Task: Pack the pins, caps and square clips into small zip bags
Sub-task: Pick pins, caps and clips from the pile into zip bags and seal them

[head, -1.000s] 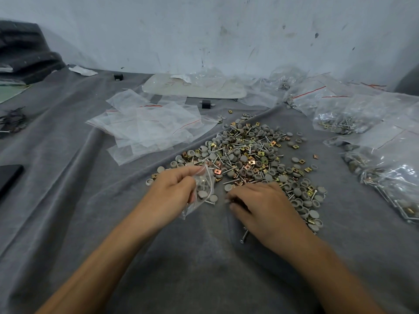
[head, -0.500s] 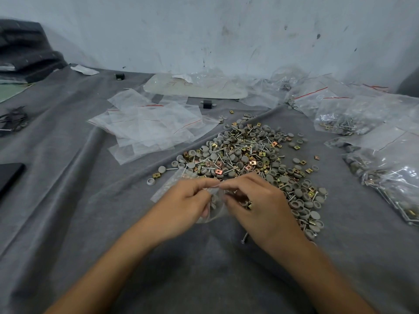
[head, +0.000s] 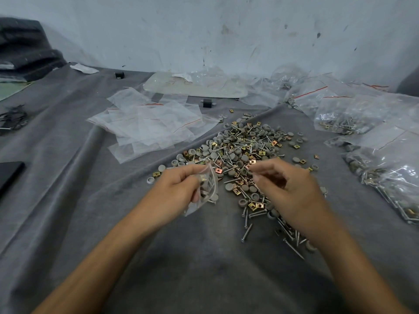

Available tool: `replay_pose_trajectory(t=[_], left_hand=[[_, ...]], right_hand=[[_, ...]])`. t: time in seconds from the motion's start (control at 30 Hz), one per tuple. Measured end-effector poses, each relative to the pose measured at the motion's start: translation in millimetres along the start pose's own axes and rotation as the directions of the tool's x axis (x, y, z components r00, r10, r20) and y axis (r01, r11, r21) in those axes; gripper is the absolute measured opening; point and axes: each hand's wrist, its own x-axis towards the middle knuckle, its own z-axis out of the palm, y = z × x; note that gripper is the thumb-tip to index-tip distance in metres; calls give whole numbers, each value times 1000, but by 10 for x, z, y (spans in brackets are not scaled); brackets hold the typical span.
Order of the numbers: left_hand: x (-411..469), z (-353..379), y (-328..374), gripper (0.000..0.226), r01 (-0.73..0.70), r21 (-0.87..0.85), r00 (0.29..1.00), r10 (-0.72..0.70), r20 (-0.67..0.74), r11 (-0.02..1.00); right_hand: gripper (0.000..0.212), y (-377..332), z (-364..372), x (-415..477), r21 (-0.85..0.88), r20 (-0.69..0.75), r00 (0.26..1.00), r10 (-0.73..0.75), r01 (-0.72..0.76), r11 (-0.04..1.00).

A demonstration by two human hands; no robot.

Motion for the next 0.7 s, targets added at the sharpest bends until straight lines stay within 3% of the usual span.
replay_pose_trajectory(t=[0.1,0.23,0.37,0.47,0.57,0.7], left_hand=[[23,-50,-14,40,26,-10,999,-26,-24,1000],[32,-67,-38,41,40,-1,999,-41,-21,999],[39,-72,-40,42,42,18,999,-42,-19,999],[42,-62,-29,43,48,24,999,-47,-19,999],[34,-60,-16,41,51,1,998,-51,-28,999],[18,-60,2,42,40,24,999,-39,-13,999]], right_hand=[[11,68,-107,-5,-196,133,990,40,-14,980],[10,86,-174,-5,-262,312,945,97,-13,965],[16,84,-189,-45,-327,501,855,135,43,944],[15,124,-142,-36,-449,422,902,93,118,886],[4,153,-161,1,-442,290,956,45,92,892],[10,210,-151,-5,-554,289,950,116,67,830]])
